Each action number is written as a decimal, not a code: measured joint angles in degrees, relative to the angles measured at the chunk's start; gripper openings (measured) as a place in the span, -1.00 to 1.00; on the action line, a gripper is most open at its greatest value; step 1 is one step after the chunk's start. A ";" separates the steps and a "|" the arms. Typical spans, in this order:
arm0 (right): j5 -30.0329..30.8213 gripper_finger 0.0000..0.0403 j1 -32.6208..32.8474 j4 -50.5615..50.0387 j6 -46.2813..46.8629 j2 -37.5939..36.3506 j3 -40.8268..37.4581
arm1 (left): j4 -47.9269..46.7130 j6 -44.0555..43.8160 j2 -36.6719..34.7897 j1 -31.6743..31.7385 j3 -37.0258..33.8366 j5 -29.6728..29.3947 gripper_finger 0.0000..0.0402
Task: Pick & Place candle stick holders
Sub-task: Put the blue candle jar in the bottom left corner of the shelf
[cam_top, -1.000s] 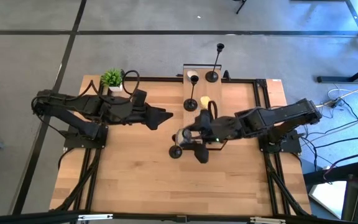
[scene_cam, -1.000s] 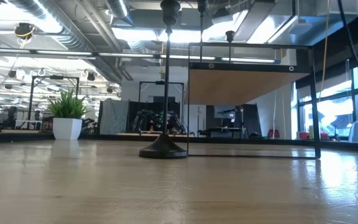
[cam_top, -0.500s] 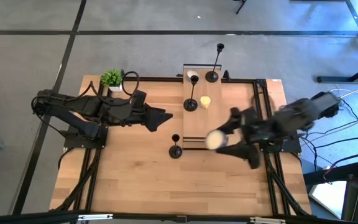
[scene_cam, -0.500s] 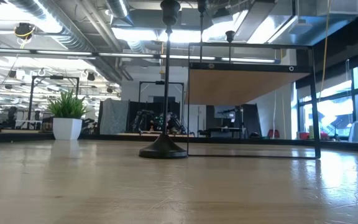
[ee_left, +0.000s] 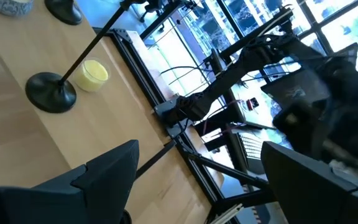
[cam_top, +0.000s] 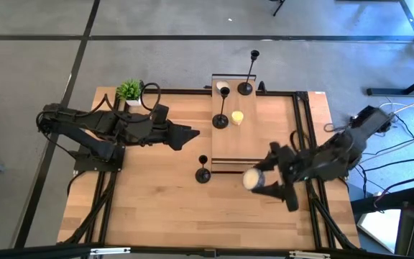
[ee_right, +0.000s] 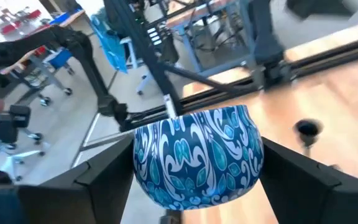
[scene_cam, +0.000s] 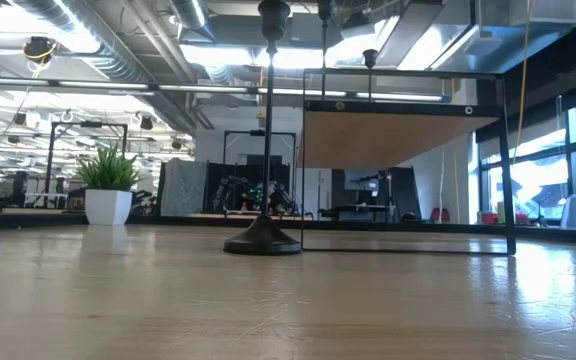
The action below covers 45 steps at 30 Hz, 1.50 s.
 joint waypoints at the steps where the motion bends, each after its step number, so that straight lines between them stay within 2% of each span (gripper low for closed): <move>1: -0.07 0.50 0.40 1.80 0.96 -0.04 -1.78 | 0.00 -0.15 0.00 0.00 0.00 0.00 0.66; 8: 0.41 0.50 -0.80 16.94 1.68 -1.24 -13.17 | 0.00 -0.62 0.02 0.11 0.00 0.04 0.66; 12: 3.58 0.50 -3.65 19.49 -0.10 -2.07 -16.99 | 0.00 -1.05 0.02 0.11 0.00 -0.17 0.66; 17: 2.25 0.50 -8.77 19.47 -2.45 -2.13 -19.81 | 0.00 -1.48 0.02 -0.59 0.00 -1.23 0.66; 21: -3.02 0.50 -14.06 20.89 -3.28 -2.13 -23.38 | 0.00 -1.56 0.02 -1.44 0.00 -2.86 0.66; 29: -16.78 0.50 -23.52 33.56 -6.94 -2.09 -30.08 | -0.09 -1.23 0.02 -3.08 0.00 -6.00 0.66; 35: -25.11 0.50 -30.22 33.19 -12.91 -2.09 -30.29 | -2.65 1.55 0.02 -4.49 -0.02 -9.93 0.66; 40: -31.14 0.50 -34.58 32.73 -18.79 -2.09 -30.29 | -6.03 6.32 0.31 -6.07 -0.11 -17.52 0.66; 45: -31.52 0.48 -36.55 30.01 -23.21 -2.09 -30.29 | -8.88 8.65 0.28 -7.65 -0.11 -26.55 0.66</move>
